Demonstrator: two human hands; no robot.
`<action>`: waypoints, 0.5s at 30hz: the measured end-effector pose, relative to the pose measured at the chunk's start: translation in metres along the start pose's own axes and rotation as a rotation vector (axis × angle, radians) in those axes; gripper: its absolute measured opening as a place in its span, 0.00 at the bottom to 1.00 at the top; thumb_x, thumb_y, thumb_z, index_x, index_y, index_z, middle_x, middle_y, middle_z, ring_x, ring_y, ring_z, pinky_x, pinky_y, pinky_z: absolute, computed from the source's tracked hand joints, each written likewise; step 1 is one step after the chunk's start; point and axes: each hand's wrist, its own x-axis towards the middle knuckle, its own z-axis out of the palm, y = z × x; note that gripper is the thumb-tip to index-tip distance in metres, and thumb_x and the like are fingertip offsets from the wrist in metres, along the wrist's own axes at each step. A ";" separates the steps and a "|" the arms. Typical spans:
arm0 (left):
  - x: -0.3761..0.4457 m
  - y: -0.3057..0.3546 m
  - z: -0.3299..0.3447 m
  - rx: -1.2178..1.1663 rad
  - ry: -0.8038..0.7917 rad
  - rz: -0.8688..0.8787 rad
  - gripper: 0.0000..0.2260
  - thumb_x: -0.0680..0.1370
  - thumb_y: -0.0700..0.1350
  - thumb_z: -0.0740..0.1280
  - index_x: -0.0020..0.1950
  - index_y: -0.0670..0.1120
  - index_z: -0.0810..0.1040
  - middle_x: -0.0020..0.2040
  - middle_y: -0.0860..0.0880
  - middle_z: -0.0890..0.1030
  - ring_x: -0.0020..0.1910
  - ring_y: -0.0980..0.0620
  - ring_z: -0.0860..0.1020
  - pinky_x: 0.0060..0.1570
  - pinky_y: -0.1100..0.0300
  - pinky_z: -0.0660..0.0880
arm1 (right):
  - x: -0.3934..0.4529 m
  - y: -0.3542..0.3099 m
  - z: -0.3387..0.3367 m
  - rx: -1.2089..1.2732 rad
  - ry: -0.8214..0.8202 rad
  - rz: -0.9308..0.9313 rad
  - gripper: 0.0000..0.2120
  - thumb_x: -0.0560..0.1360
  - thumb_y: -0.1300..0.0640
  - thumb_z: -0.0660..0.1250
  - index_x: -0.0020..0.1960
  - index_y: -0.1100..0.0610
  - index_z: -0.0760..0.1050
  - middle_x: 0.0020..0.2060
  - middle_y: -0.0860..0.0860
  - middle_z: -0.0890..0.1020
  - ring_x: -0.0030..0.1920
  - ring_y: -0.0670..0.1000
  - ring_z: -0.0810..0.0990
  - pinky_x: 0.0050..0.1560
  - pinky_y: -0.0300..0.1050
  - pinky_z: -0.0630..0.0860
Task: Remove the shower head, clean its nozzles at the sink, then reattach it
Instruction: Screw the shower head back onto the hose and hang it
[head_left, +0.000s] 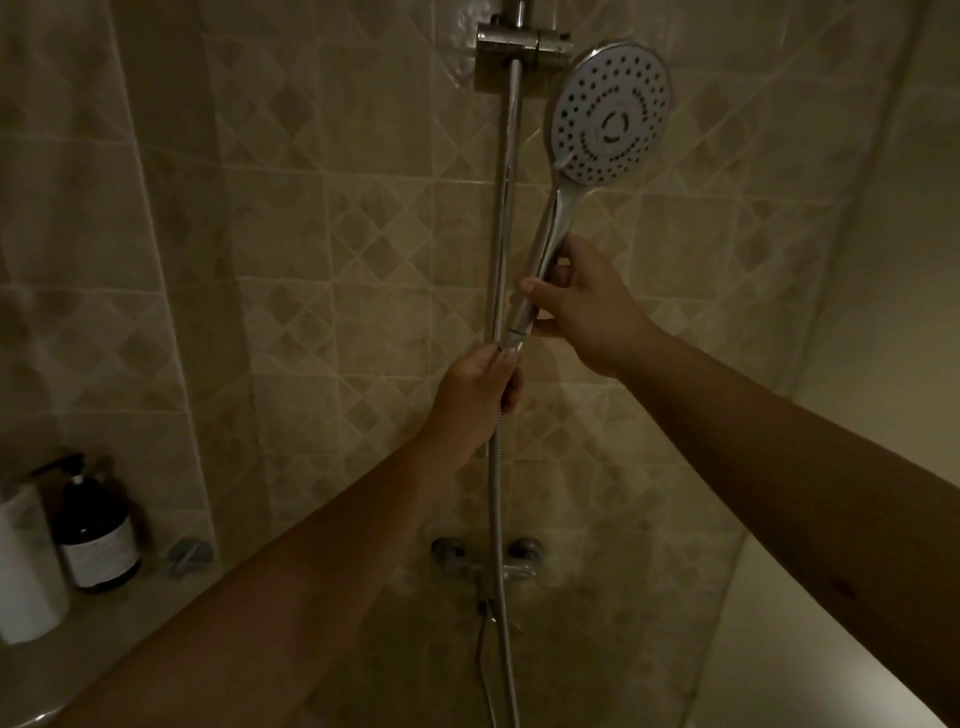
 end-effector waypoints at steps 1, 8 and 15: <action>-0.001 0.000 0.000 0.047 0.033 0.029 0.14 0.82 0.45 0.60 0.38 0.45 0.77 0.31 0.50 0.76 0.29 0.55 0.73 0.33 0.58 0.72 | 0.000 0.000 0.001 -0.013 0.017 0.010 0.13 0.77 0.63 0.67 0.59 0.55 0.70 0.48 0.53 0.82 0.48 0.50 0.84 0.44 0.49 0.82; -0.004 0.006 0.008 0.012 0.126 0.044 0.11 0.80 0.44 0.64 0.39 0.44 0.78 0.26 0.55 0.77 0.24 0.60 0.72 0.26 0.67 0.70 | -0.004 -0.001 0.005 -0.025 0.158 0.002 0.14 0.73 0.60 0.72 0.53 0.50 0.70 0.48 0.56 0.83 0.44 0.50 0.86 0.37 0.44 0.82; -0.005 0.004 0.002 -0.156 -0.097 -0.056 0.11 0.81 0.47 0.63 0.41 0.44 0.78 0.30 0.51 0.74 0.25 0.56 0.69 0.27 0.64 0.68 | -0.008 -0.007 -0.006 -0.011 0.080 0.073 0.16 0.73 0.61 0.73 0.57 0.54 0.71 0.43 0.50 0.81 0.38 0.46 0.84 0.35 0.42 0.80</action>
